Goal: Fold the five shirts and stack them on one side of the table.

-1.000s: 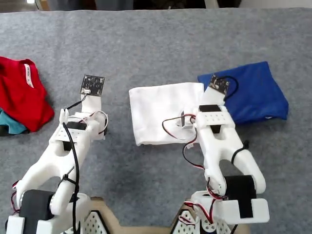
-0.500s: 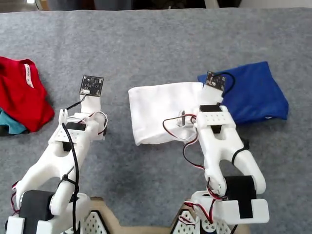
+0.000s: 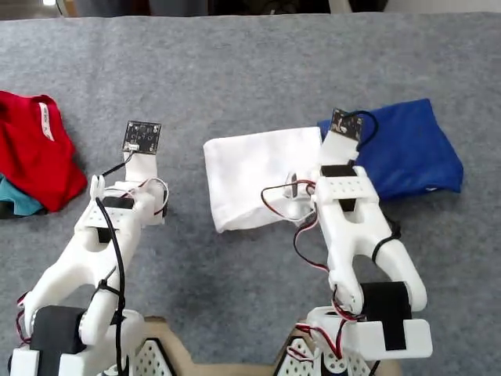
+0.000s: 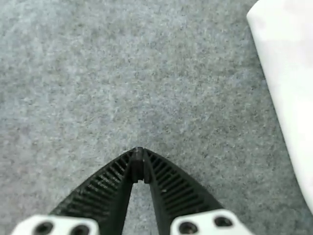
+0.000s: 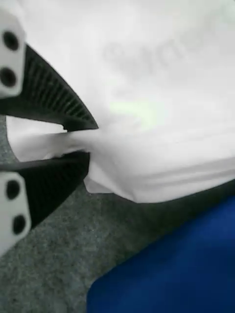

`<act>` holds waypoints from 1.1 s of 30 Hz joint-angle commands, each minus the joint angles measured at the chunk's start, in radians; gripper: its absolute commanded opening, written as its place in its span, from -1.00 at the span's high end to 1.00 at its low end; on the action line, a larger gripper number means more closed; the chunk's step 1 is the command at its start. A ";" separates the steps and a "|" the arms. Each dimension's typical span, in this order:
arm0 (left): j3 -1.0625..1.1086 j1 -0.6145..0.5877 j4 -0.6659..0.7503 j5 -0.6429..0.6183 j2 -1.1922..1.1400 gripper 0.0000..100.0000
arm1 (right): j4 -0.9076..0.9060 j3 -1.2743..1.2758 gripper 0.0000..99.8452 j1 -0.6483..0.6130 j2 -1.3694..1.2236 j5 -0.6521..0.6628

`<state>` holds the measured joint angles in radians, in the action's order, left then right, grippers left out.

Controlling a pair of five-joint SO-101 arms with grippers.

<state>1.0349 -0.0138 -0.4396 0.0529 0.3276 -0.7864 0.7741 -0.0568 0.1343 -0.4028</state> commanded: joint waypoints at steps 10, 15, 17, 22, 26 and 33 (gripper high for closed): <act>-0.005 -0.005 0.017 -0.011 0.029 0.94 | -0.193 -0.266 0.97 -0.009 0.002 0.012; -0.005 -0.005 0.017 -0.011 0.029 0.94 | -0.328 -0.441 0.97 -0.011 0.002 0.014; -0.005 -0.005 0.017 -0.011 0.029 0.94 | -0.362 -0.498 0.97 -0.012 0.001 0.035; -0.005 -0.005 0.017 -0.011 0.029 0.94 | -0.384 -0.578 0.97 -0.012 0.001 0.101; -0.005 -0.005 0.017 -0.011 0.029 0.94 | -0.377 -0.631 0.97 -0.012 -0.001 0.210; -0.005 -0.005 0.017 -0.011 0.029 0.94 | -0.385 -0.786 0.97 0.057 -0.094 0.427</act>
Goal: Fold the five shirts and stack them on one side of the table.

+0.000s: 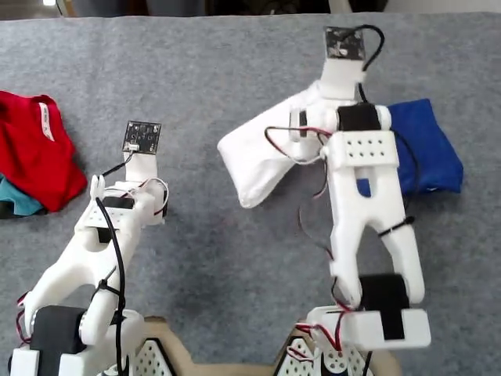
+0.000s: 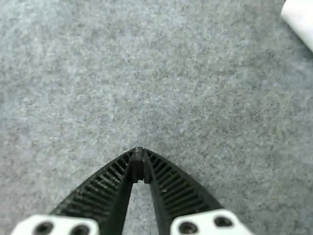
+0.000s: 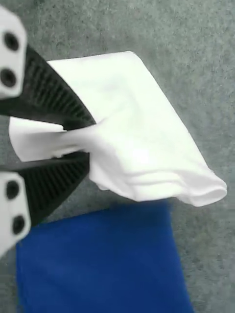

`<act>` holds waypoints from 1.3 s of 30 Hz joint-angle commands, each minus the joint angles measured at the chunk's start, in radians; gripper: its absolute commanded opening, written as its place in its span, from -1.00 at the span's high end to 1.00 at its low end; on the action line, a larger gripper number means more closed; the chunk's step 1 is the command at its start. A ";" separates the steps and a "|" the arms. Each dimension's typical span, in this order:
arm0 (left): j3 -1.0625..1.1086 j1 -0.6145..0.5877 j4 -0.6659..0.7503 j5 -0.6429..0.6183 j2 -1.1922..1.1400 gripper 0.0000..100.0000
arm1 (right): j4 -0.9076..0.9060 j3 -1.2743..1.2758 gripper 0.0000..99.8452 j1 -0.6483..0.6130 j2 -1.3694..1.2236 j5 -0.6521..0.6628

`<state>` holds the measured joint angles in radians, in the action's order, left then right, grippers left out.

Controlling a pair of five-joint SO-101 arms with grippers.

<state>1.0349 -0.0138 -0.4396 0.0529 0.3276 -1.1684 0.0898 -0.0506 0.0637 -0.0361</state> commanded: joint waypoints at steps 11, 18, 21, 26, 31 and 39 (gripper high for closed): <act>-0.007 -0.005 0.018 -0.011 0.028 0.94 | -0.196 -0.527 0.97 0.301 -0.294 0.227; -0.007 -0.005 0.018 -0.011 0.028 0.94 | -0.288 -0.746 0.97 0.454 -0.437 0.330; -0.007 -0.005 0.018 -0.011 0.028 0.94 | -0.290 -0.797 0.97 0.512 -0.489 0.331; -0.007 -0.005 0.018 -0.011 0.028 0.94 | -0.322 -0.823 0.97 0.574 -0.541 0.330; -0.007 -0.005 0.018 -0.011 0.028 0.94 | -0.318 -0.826 0.97 0.605 -0.559 0.330; -0.007 -0.004 0.018 -0.011 0.028 0.94 | -0.284 -0.814 0.97 0.638 -0.579 0.308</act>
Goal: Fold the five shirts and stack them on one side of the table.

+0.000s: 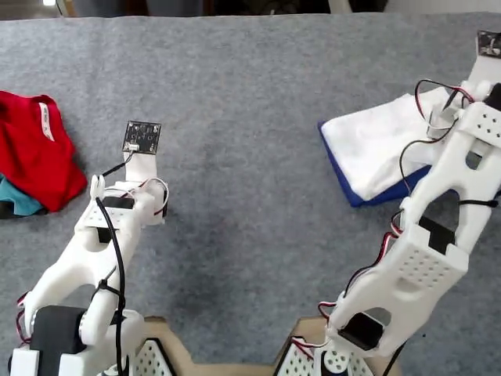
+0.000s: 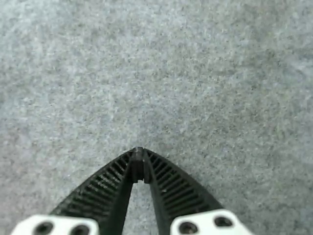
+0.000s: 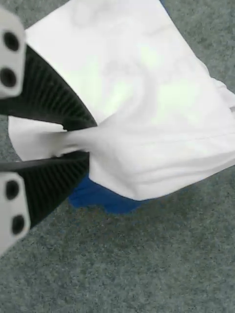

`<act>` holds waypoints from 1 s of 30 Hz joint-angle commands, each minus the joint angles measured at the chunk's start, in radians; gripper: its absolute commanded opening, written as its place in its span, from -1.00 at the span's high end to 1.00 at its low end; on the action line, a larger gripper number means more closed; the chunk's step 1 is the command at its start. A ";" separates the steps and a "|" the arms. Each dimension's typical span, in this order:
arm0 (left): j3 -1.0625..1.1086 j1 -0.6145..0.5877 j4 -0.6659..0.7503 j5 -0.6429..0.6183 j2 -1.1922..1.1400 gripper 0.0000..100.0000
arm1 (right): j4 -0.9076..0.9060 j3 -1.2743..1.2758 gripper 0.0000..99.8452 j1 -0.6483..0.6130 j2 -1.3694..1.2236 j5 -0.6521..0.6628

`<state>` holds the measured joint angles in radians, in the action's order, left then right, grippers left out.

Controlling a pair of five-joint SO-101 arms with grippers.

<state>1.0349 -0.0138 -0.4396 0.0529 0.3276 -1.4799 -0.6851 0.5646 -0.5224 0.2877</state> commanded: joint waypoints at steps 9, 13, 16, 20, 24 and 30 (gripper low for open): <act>-0.007 0.001 0.018 -0.011 0.028 0.94 | 0.017 -0.041 0.46 0.020 -0.019 -0.044; -0.005 0.002 0.018 -0.012 0.028 0.94 | 0.012 -0.073 0.06 0.020 -0.016 -0.031; 0.001 0.002 0.012 -0.012 0.028 0.94 | -0.015 -0.122 0.14 0.020 -0.016 -0.037; -0.002 0.002 0.011 -0.012 0.029 0.94 | -0.032 -0.171 0.57 0.020 -0.024 -0.078; -0.001 -0.015 0.005 -0.003 0.038 0.94 | -0.035 -0.166 0.97 0.003 -0.028 -0.081; -0.073 -0.101 -0.149 0.006 0.038 0.94 | 0.052 -0.165 0.97 0.041 -0.171 -0.160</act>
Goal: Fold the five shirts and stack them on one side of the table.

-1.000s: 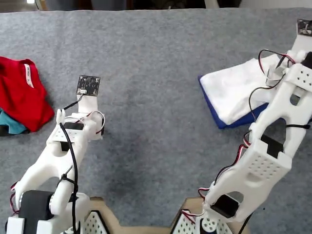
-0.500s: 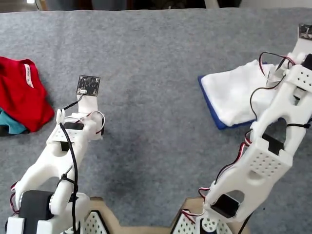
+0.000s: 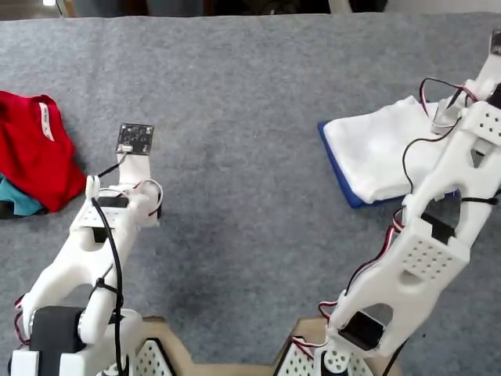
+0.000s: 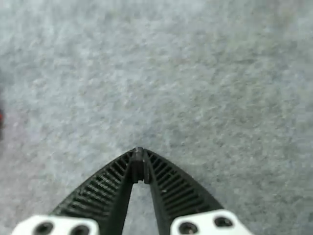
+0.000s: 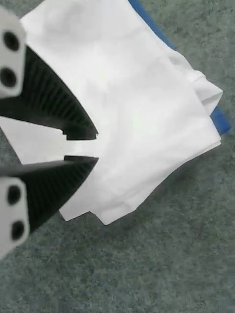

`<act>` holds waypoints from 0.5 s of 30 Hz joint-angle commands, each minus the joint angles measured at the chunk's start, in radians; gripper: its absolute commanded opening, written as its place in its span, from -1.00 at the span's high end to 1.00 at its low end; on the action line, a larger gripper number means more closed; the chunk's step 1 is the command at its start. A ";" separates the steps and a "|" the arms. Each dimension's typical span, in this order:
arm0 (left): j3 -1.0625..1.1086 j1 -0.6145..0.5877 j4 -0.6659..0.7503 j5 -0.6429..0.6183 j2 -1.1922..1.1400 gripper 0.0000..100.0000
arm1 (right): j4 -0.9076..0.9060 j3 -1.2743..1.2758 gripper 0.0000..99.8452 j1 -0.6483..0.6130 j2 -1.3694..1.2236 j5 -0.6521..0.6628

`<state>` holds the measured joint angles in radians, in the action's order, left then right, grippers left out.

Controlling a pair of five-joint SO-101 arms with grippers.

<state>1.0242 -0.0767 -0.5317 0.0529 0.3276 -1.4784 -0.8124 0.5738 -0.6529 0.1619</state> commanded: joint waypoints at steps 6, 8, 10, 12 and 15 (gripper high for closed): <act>-0.180 -0.108 -0.169 0.100 0.040 0.94 | 0.163 -0.039 0.97 0.057 -0.148 -0.037; -0.243 -0.140 -0.210 0.103 0.040 0.94 | 0.160 -0.041 0.97 0.035 -0.147 -0.035; -0.326 -0.177 -0.278 0.103 0.040 0.94 | 0.129 -0.056 0.96 0.006 -0.133 -0.037; -0.435 -0.216 -0.388 0.103 0.040 0.94 | 0.061 -0.081 0.96 -0.034 -0.110 -0.031; -0.624 -0.314 -0.554 0.103 0.040 0.94 | -0.046 -0.150 0.96 -0.086 -0.064 -0.029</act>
<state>0.6053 -0.3069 -0.9475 0.1481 0.3276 -1.4492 -0.8769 0.5447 -0.8078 0.1358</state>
